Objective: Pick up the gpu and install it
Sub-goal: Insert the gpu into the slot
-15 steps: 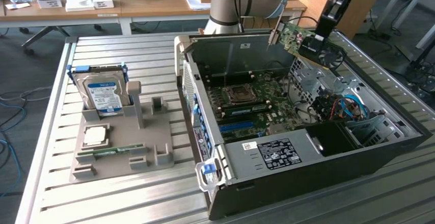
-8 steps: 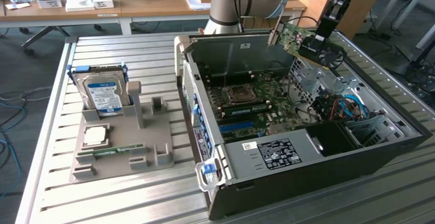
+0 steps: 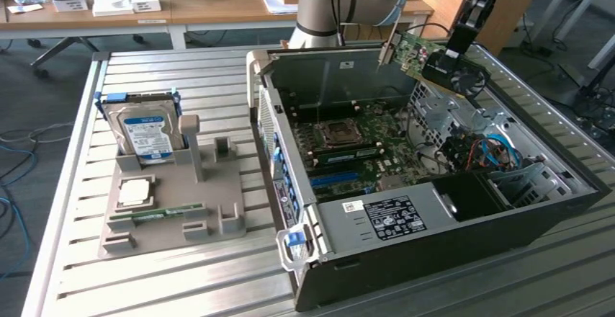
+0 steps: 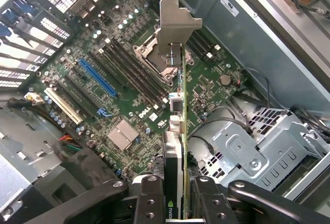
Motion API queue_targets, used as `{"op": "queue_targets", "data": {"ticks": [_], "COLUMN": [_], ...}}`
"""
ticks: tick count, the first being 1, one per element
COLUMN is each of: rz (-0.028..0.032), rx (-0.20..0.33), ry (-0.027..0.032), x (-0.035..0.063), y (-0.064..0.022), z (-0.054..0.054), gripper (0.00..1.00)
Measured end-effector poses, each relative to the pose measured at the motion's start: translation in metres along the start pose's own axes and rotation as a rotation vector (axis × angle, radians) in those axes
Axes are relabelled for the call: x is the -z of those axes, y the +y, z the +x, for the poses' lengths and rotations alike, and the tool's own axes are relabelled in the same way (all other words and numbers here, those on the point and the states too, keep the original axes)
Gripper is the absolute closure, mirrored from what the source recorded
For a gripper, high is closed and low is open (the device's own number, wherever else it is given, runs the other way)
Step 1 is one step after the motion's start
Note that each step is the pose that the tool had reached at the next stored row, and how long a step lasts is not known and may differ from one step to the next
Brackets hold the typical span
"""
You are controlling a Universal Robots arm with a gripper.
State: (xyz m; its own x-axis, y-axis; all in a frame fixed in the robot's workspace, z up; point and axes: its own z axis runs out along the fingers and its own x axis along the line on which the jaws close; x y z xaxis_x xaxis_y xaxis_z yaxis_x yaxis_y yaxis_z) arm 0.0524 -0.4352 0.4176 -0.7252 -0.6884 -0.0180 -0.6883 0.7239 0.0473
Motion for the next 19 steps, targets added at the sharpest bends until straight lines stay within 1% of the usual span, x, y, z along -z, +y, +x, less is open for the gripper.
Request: {"op": "queue_targets", "data": {"ticks": [5, 9, 14, 19], "rz": [0.0000, -0.0002, -0.0009, -0.0017], "rx": [0.001, 0.012, 0.047, 0.094], "ry": [-0.0001, 0.0005, 0.0021, 0.0044], "x": [0.0000, 0.0000, 0.0000, 0.0000], "y": [0.0000, 0.0000, 0.0000, 0.0000], "z": [0.0000, 0.0000, 0.0000, 0.0000], "gripper": [0.73, 0.73, 0.73, 0.73]}}
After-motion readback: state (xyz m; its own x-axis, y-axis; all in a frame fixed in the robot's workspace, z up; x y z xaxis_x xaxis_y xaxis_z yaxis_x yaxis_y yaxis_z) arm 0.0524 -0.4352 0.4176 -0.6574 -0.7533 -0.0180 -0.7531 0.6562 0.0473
